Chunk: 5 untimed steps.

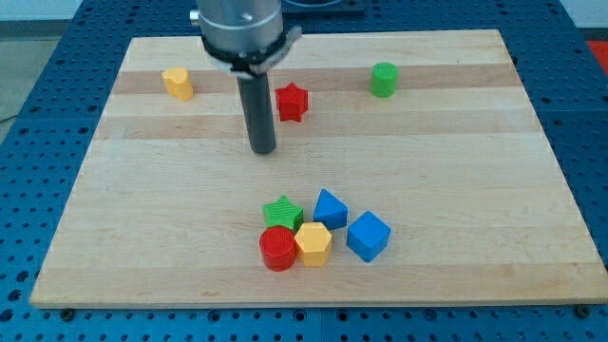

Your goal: Move green circle to red star

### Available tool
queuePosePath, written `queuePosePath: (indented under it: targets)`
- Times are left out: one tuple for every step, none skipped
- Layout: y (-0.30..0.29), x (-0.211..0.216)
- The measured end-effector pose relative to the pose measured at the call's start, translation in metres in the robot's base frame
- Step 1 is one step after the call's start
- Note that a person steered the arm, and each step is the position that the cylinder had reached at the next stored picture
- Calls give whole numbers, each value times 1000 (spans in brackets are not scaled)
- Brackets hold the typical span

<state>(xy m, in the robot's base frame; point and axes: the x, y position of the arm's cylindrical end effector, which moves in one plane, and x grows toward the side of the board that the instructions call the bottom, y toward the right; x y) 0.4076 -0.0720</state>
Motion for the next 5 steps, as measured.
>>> queuePosePath:
  targets:
    - [56,-48]
    - [141,-74]
    - [182,-61]
    - [217,-56]
    - [229,-93]
